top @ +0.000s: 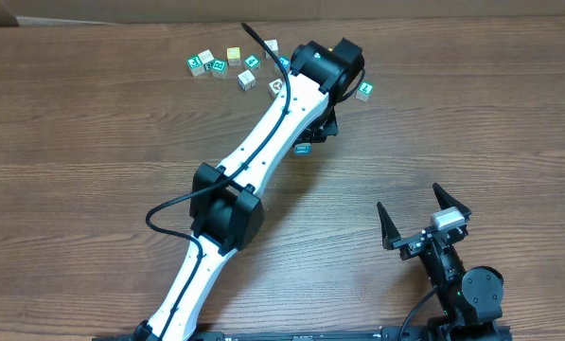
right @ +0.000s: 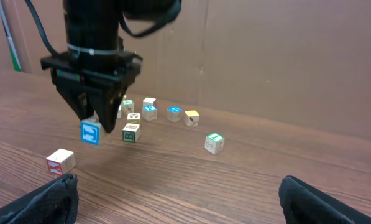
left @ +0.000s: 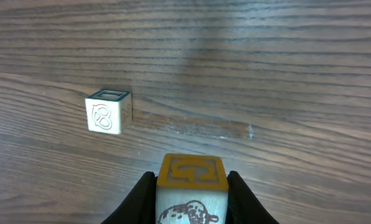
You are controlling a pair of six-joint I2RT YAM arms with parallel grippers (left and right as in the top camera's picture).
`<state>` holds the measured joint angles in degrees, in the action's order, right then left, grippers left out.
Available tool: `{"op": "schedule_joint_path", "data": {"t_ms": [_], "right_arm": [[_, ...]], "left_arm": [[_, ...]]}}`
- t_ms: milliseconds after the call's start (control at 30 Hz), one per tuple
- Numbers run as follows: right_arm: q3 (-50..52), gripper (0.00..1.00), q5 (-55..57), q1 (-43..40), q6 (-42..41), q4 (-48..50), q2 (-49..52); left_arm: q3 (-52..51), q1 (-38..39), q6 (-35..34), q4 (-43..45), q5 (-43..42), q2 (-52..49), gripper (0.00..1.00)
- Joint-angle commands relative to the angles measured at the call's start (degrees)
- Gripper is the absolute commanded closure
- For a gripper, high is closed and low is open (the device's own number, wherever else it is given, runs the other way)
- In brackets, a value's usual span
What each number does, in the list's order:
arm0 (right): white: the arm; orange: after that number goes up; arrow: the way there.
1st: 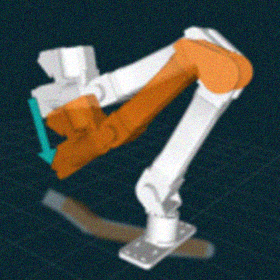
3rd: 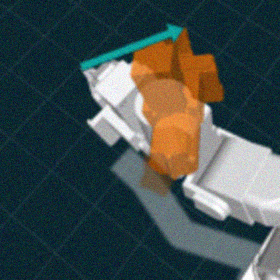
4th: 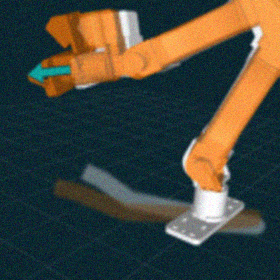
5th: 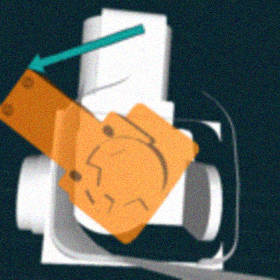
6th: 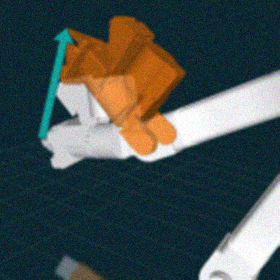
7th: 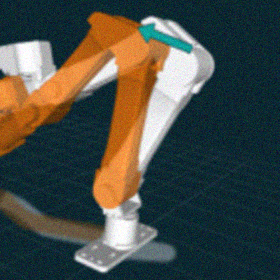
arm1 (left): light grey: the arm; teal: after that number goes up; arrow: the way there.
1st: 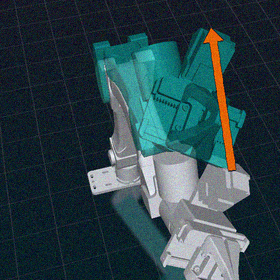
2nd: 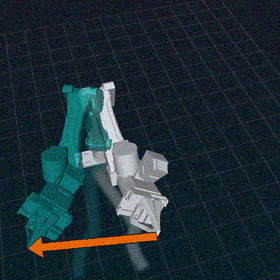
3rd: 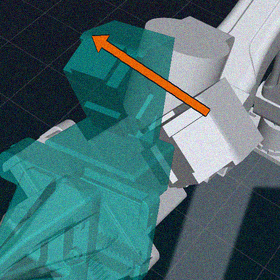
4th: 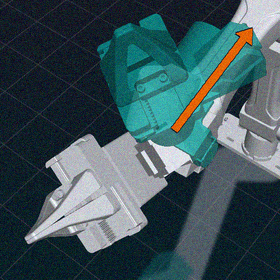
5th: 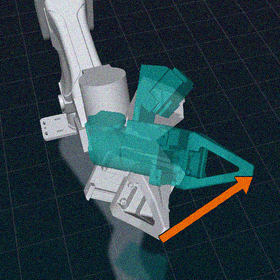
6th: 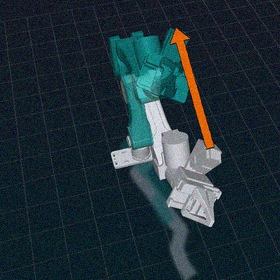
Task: Form a horizontal line
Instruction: 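Carry the yellow-lettered block toward the placed teal block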
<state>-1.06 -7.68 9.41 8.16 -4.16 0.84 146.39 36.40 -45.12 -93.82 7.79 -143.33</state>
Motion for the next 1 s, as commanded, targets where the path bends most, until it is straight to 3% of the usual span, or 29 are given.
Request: {"op": "schedule_joint_path", "data": {"t_ms": [0,633,967], "right_arm": [[0.61,0.00,-0.11,0.28,0.02,0.17,-0.68],[0.61,0.00,-0.11,0.28,0.02,0.17,-0.68],[0.61,0.00,-0.11,0.28,0.02,0.17,-0.68]], "left_arm": [[-0.11,0.20,-1.66,0.07,1.25,-1.14,0.96],[-0.63,0.42,-2.95,2.25,1.64,-5.66,0.96],[-6.25,0.33,-2.93,5.92,1.66,-5.66,0.96]]}}
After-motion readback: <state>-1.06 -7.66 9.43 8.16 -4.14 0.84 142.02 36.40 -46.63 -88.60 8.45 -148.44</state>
